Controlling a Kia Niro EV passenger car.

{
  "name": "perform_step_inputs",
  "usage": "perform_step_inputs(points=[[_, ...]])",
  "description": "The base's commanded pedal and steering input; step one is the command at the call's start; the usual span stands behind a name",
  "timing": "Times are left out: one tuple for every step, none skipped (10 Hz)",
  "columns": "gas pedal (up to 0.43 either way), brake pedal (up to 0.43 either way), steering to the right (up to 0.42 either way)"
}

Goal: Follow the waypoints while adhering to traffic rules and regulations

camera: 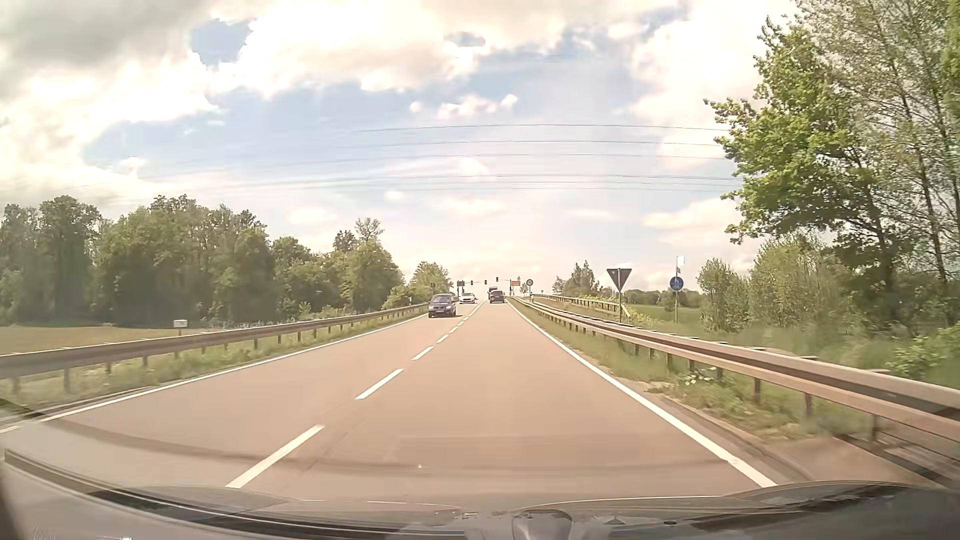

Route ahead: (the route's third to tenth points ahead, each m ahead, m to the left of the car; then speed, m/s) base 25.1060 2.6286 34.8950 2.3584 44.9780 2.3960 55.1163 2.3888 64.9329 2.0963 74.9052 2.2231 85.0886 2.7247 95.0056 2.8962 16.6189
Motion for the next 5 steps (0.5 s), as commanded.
perform_step_inputs(points=[[0.000,0.000,0.002],[0.000,0.000,0.002],[0.000,0.000,0.002],[0.000,0.000,0.001],[0.000,0.000,0.000]])
